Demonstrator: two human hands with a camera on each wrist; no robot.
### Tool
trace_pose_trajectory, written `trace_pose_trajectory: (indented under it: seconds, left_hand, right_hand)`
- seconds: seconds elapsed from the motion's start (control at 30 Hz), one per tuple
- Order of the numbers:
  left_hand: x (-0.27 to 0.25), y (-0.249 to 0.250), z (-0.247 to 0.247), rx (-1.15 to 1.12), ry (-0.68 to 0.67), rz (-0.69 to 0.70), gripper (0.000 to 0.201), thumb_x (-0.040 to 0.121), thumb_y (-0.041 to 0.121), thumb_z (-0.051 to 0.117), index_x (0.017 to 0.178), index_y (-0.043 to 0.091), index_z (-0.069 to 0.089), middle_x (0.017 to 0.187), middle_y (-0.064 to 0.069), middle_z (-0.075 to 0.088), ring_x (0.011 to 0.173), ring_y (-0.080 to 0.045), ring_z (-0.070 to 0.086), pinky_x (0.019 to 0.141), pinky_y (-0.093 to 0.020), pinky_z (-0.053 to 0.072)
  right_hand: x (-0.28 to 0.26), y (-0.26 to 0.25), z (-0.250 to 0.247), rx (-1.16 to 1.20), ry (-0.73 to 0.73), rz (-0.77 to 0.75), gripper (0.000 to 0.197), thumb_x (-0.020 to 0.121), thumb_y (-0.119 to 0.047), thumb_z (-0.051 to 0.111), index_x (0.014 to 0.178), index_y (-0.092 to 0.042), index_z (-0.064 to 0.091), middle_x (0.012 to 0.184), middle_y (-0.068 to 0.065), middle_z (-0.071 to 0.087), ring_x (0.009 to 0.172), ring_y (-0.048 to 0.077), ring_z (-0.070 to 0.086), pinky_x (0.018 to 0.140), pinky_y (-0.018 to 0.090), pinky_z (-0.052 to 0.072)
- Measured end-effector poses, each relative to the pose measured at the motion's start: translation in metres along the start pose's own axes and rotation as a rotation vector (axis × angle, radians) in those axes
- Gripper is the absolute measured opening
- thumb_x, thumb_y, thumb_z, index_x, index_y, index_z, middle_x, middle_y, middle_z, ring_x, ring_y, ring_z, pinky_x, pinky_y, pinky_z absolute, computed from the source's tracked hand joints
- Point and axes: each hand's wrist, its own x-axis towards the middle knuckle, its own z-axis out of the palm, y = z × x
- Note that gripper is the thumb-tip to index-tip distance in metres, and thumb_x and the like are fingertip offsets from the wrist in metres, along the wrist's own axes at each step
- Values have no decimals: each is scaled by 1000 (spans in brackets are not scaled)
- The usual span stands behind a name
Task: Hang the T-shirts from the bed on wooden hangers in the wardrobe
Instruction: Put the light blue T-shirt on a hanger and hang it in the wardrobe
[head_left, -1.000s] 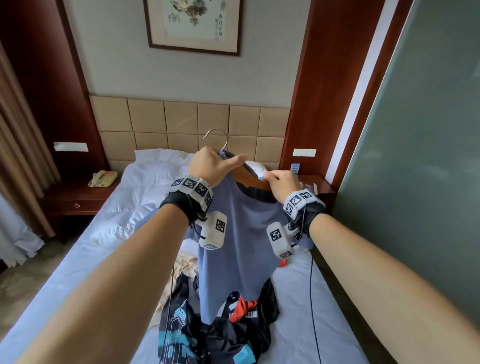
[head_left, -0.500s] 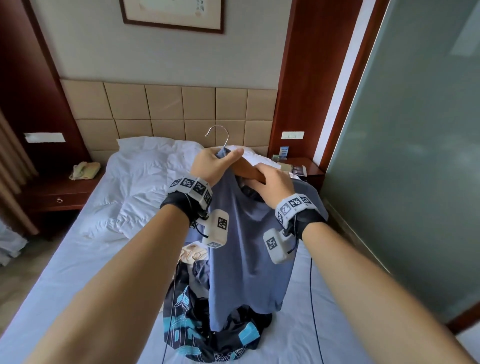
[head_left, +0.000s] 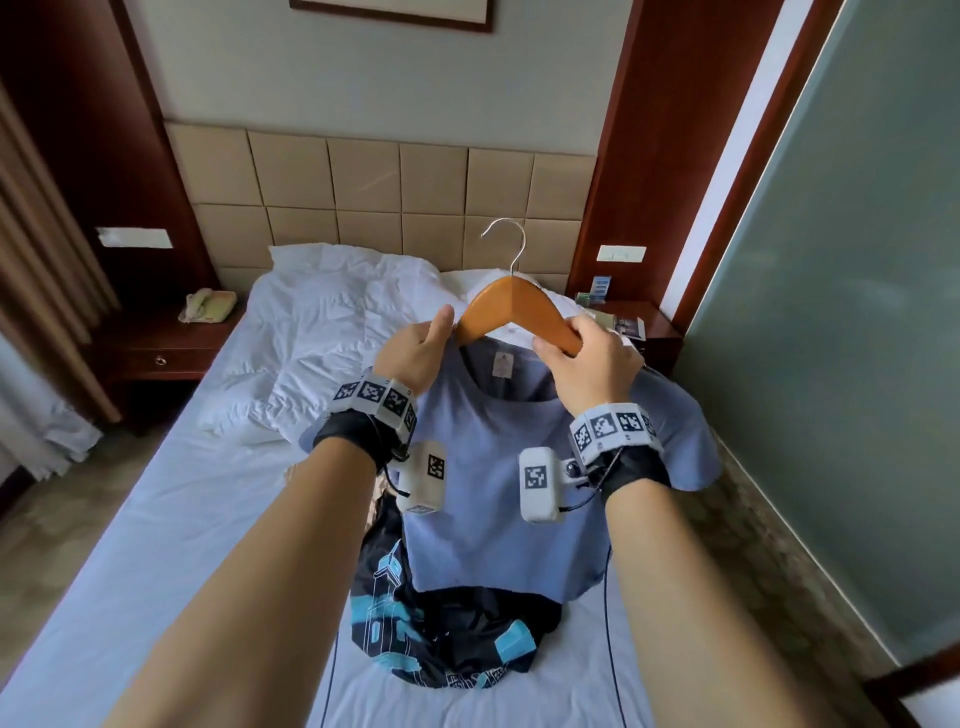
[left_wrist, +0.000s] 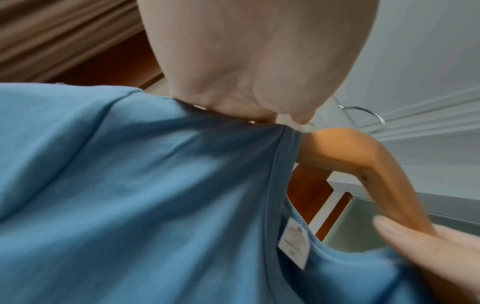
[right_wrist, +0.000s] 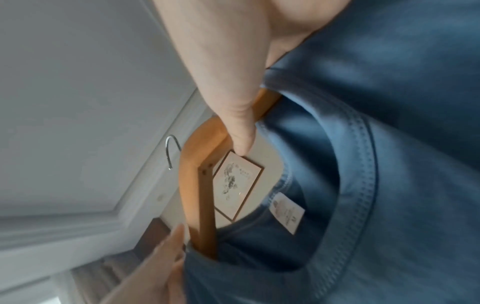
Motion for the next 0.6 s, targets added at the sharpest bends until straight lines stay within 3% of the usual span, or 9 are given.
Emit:
trace_pose_trajectory:
  seconds: [0.1, 0.17, 0.23, 0.33, 0.43, 0.5, 0.6]
  left_hand:
    - [0, -20, 4, 41, 42, -56, 55, 104, 52, 30, 67, 16, 50, 88, -13, 61, 92, -33, 59, 86, -39, 42]
    - [-3, -30, 7, 65, 78, -99, 53, 102, 52, 33, 64, 18, 48, 85, -12, 62, 92, -35, 60, 85, -40, 43]
    - [-9, -37, 11, 89, 109, -157, 48, 101, 49, 36, 65, 19, 48, 84, -10, 61, 92, -33, 60, 90, -42, 44]
    - [-18, -50, 20, 71, 159, -258, 37, 95, 47, 40, 76, 21, 57, 89, -8, 64, 91, -29, 58, 100, -48, 42]
    - [-30, -62, 30, -65, 215, -359, 30, 83, 46, 44, 88, 27, 67, 99, -9, 69, 99, -32, 60, 96, -43, 46]
    - [-41, -65, 35, -150, 263, -420, 34, 85, 41, 50, 99, 19, 72, 106, -12, 71, 104, -33, 61, 93, -40, 48]
    - [-59, -74, 41, -275, 360, -518, 45, 80, 48, 56, 109, 17, 71, 110, -11, 70, 104, -31, 62, 93, -39, 49]
  right_hand:
    - [-11, 7, 2, 16, 38, 72, 18, 83, -37, 73, 91, -21, 69, 80, -10, 56, 91, 25, 57, 96, 38, 31]
    - [-19, 16, 6, 33, 68, 104, 17, 82, -36, 73, 89, -21, 69, 83, -7, 65, 91, 26, 59, 96, 37, 30]
    - [-28, 27, 9, 58, 100, 131, 18, 82, -36, 74, 86, -20, 69, 83, -1, 71, 85, 29, 61, 98, 40, 37]
    - [-39, 41, 11, 93, 123, 169, 18, 82, -36, 75, 86, -19, 70, 82, 1, 72, 80, 30, 62, 96, 46, 42]
    - [-47, 50, 11, 99, 95, 190, 19, 83, -36, 74, 88, -19, 69, 85, 0, 72, 84, 29, 62, 98, 40, 35]
    - [-50, 56, 11, 91, 55, 207, 20, 83, -38, 72, 89, -19, 68, 85, -1, 72, 87, 28, 60, 95, 36, 28]
    - [-52, 66, 9, 83, 13, 204, 22, 83, -40, 71, 89, -20, 67, 83, 0, 72, 88, 29, 60, 94, 37, 27]
